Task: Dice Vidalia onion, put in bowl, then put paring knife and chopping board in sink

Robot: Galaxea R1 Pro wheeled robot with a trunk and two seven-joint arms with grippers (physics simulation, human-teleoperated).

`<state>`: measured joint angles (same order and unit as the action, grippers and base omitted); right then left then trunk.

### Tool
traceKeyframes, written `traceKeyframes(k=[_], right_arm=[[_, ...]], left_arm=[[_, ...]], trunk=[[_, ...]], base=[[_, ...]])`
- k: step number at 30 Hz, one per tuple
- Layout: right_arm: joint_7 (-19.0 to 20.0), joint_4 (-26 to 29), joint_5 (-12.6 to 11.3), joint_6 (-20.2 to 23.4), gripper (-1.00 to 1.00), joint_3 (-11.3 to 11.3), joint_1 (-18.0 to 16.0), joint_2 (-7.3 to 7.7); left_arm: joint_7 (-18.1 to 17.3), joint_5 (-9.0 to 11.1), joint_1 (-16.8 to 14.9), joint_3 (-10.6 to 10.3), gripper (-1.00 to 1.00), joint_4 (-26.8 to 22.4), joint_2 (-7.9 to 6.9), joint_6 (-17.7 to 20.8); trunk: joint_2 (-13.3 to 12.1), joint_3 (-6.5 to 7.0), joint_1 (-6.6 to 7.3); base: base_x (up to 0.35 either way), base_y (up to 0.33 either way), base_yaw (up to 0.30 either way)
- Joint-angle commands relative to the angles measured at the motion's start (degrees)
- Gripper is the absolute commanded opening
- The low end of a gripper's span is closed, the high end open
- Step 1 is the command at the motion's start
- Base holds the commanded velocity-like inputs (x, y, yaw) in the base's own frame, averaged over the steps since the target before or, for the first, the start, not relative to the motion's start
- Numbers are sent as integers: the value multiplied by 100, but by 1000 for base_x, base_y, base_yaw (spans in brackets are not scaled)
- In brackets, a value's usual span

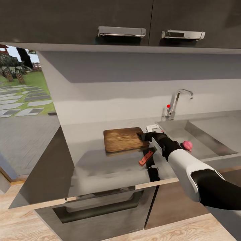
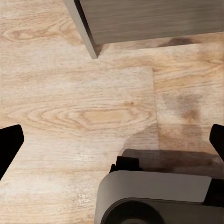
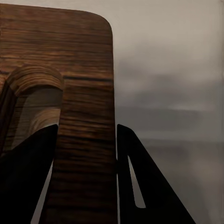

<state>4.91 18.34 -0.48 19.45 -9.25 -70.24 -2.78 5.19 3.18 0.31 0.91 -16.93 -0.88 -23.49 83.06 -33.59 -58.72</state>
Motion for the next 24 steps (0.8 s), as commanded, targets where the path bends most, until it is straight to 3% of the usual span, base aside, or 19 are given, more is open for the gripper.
traceKeyframes(k=[1,2,3,24], right_arm=[[10,-6,39,27,-100,-42,2,3],[10,-6,39,25,-100,-45,2,1],[10,-6,39,25,100,-47,2,-1],[10,-6,39,23,100,-42,2,5]], left_arm=[[-1,33,4,-3,100,-12,0,-7],[-1,33,4,-3,100,-12,0,-7],[-1,33,4,-3,100,-12,0,-7],[-1,33,4,-3,100,-12,0,-7]], trunk=[[2,-6,-1],[2,-6,-1],[2,-6,-1],[2,-6,-1]], base=[[0,0,0],[0,0,0],[0,0,0],[0,0,0]])
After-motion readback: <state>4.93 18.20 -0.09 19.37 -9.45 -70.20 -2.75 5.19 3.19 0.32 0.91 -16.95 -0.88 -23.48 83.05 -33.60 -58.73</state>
